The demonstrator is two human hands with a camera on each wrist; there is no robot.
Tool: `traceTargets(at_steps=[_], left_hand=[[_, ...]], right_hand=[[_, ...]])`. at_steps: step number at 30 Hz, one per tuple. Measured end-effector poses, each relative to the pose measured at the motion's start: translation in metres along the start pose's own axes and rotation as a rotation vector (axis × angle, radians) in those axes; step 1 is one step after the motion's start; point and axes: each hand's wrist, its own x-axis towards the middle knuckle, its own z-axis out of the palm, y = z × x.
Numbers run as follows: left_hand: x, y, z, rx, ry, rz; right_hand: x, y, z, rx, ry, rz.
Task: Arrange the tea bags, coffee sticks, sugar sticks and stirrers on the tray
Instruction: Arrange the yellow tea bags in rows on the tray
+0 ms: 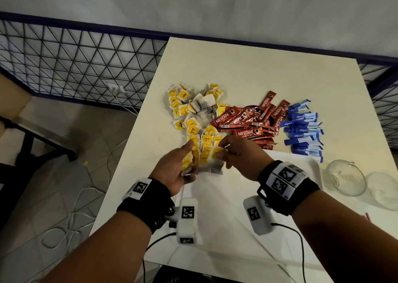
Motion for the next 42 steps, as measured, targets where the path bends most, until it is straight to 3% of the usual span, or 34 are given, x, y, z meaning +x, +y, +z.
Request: traceTargets(at_steps=[3,8,26,34,38,42], left_hand=[[0.003,0.000,-0.012,0.056,0.024,0.012],[0.004,-0.007,-0.023,0.100,0.016,-0.004],[0.006,-0.016,-0.031,0.154,0.037,0.009],[0.006,-0.019,-0.029,0.172,0.048,0.010],[0.006,-0.020,-0.028,0.171,0.045,0.006],[0.007,-0.019,-0.028,0.159,0.046,0.002]], right_hand=[[0.003,0.015,0.006,-0.139,-0.047,0.125],[0.006,0.035,0.027,-0.181,-0.092,0.245],[0.005,0.045,0.044,-0.189,0.128,0.174],[0.009,0.048,0.046,-0.165,0.114,0.320],[0.005,0.048,0.045,-0.183,0.104,0.270],[-0.003,0.046,0.044,-0.272,0.099,0.059]])
